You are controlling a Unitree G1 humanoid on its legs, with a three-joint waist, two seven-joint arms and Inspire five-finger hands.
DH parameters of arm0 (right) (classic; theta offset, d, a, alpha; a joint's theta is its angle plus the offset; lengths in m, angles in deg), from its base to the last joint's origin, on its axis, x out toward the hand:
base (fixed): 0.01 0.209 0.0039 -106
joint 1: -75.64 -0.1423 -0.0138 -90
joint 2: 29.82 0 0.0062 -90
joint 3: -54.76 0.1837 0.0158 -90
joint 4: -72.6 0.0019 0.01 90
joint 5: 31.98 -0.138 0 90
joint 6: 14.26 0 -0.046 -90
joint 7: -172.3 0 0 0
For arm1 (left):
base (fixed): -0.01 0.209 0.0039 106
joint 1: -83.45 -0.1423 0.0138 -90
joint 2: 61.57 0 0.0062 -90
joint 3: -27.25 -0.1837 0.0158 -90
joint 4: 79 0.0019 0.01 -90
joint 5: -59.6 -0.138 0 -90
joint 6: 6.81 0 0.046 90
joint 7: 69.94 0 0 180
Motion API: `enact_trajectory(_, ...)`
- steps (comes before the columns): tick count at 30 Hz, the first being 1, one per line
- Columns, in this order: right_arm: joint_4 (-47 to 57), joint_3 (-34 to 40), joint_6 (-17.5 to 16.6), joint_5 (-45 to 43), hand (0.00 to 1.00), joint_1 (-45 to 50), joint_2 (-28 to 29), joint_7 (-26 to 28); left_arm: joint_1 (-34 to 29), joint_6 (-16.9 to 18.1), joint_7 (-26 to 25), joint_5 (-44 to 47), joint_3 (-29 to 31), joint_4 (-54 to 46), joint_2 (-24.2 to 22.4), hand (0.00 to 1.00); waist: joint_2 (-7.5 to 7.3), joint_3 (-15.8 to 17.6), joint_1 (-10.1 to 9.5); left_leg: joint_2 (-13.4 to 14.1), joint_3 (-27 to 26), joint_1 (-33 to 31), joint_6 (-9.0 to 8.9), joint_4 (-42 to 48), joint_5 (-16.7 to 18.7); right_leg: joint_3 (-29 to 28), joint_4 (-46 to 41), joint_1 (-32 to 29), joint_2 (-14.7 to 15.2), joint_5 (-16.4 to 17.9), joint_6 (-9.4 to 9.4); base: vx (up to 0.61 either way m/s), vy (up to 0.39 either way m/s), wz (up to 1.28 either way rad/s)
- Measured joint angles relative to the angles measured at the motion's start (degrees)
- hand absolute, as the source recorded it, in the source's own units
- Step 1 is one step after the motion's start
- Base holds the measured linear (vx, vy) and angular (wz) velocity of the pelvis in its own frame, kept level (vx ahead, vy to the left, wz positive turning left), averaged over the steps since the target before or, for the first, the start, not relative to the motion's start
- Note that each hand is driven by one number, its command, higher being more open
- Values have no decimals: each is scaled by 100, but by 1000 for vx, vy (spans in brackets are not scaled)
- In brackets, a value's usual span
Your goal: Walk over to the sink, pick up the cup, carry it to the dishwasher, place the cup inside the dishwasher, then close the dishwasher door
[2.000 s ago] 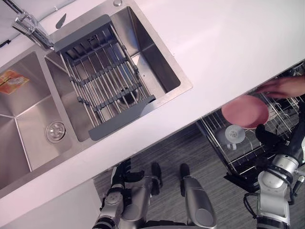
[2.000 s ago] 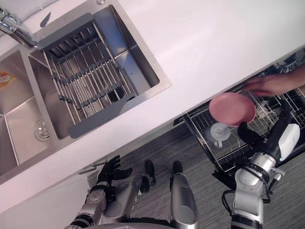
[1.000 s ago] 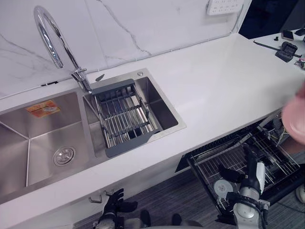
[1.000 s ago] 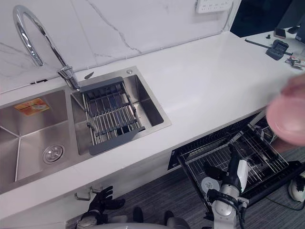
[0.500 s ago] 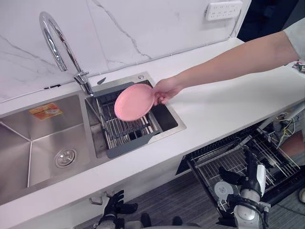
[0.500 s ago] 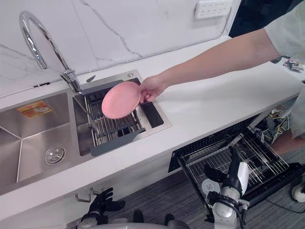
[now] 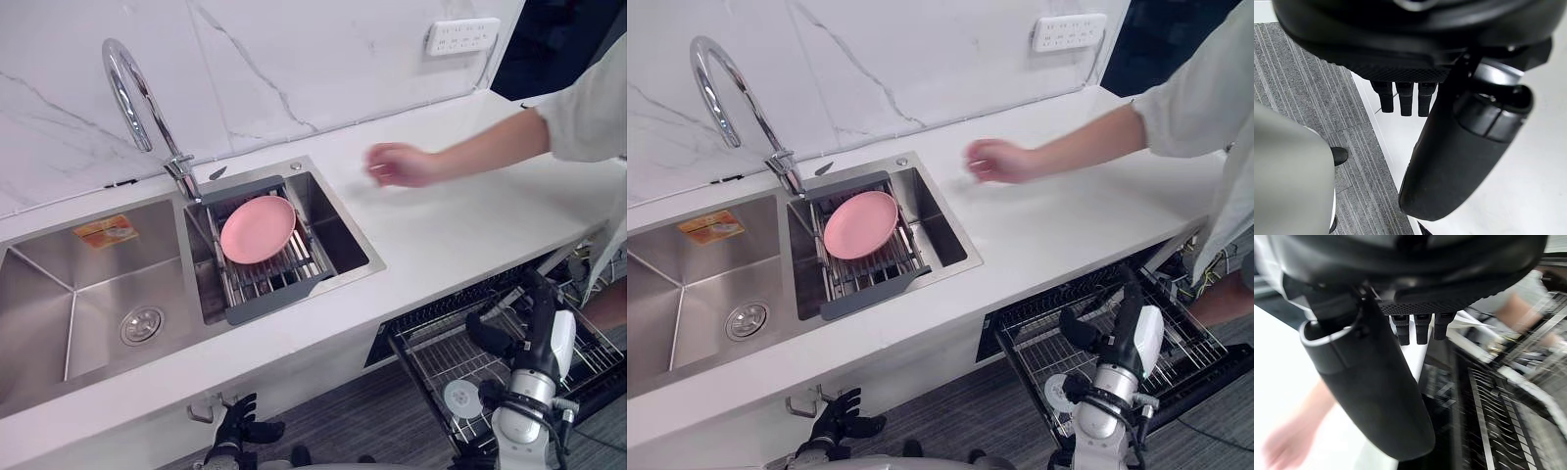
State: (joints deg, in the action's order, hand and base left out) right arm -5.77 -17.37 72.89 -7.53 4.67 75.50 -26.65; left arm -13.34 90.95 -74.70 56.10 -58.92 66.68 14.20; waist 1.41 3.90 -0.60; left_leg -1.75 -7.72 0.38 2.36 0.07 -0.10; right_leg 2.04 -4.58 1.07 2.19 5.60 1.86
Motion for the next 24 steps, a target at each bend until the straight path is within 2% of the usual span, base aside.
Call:
enact_trajectory(10, 365, -23, -218, -9, 90, -67, -30, 0, 13, 27, 6, -77, -220, 128, 124, 90, -56, -153, 40, -109, 518, 49, 33, -197, -179, 356, 64, 131, 54, 18, -2, -1, -10, 19)
enact_trajectory(16, 545, -245, -515, -135, 90, -285, -263, 55, 46, 30, 29, -92, -316, 159, 169, 90, -100, -153, 29, -250, 1393, -47, 20, -322, -391, 988, 29, 216, 114, 104, 12, -27, -25, 55)
enact_trajectory(19, 549, -378, -602, -276, 90, -518, -461, 108, 125, 30, 21, -89, -314, 218, 170, 90, -114, -142, -50, -298, 1821, -229, -16, -311, -524, 1427, 25, 211, 130, 131, -4, -51, -38, 74)
enact_trajectory(21, 549, -430, -633, -285, 90, -685, -549, 120, 214, 30, 11, -77, -314, 269, 167, 90, -130, -107, -133, -283, 1778, -325, 0, -316, -500, 1626, 15, 219, 144, 141, -19, -74, -29, 58)
enact_trajectory(22, 549, -468, -638, -287, 90, -783, -606, 124, 241, 34, 8, -77, -311, 286, 181, 90, -142, -76, -140, -210, 1369, -385, 93, -263, -380, 1738, 14, 232, 162, 143, -22, -101, -3, 46)
enact_trajectory(23, 547, -492, -643, -289, 90, -904, -683, 128, 286, 37, 4, -74, -306, 330, 185, 90, -153, -54, -150, -87, 797, -471, 89, -163, -363, 1836, -3, 235, 180, 151, -23, -84, 20, 46)
enact_trajectory(24, 542, -519, -643, -290, 90, -1044, -780, 131, 330, 34, -19, -59, -292, 359, 190, 90, -162, -9, -191, -46, 571, -500, 88, -130, -365, 1861, -52, 236, 202, 186, -3, -64, 32, 27)
